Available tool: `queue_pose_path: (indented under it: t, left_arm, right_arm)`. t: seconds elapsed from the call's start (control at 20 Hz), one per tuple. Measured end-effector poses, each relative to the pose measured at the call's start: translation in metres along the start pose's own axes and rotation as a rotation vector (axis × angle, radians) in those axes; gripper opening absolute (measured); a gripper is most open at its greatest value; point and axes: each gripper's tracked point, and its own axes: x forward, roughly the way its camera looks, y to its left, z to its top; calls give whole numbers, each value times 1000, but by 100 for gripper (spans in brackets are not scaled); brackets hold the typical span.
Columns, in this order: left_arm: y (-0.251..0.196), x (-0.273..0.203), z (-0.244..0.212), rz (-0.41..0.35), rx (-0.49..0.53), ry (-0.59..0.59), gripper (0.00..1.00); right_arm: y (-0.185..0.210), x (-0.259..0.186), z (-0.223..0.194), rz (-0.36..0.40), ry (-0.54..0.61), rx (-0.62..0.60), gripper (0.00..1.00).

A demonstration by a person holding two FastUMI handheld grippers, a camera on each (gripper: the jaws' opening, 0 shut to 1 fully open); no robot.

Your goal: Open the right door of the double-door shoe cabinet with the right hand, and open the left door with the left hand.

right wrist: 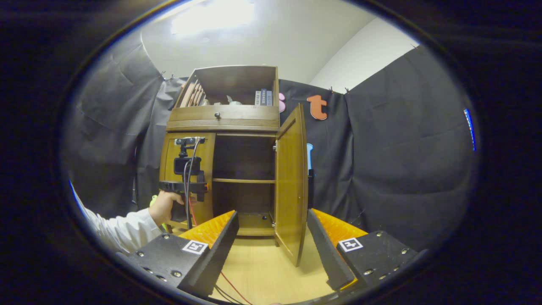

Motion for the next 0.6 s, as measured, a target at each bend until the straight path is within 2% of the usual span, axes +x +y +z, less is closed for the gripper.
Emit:
queue_pose_path:
  t: [0.05,0.1,0.2,0.25,0.3,0.4,0.55,0.6]
  left_arm:
    - [1,-1,-1,2,8,16,35]
    - [2,0,-1,4,17,20,38]
    - [2,-1,0,-6,17,21,34]
    - [1,-1,-1,-10,10,21,36]
    - [1,-2,-1,-17,28,24,35]
    - [2,-2,-1,-31,54,14,34]
    - [1,-7,1,-42,43,17,32]
    - [1,-10,1,-40,47,17,32]
  right_arm:
    - [-4,0,2,-24,-4,0,93]
    - [-14,-2,4,-40,-4,12,96]
    - [-17,-7,8,-18,-20,54,99]
    - [-16,-9,10,-7,-28,75,96]
    - [-18,-9,12,4,-34,78,99]
    - [-20,-12,16,31,-47,63,96]
    - [-32,-12,14,0,-47,11,94]
    - [-28,-9,13,11,-33,17,96]
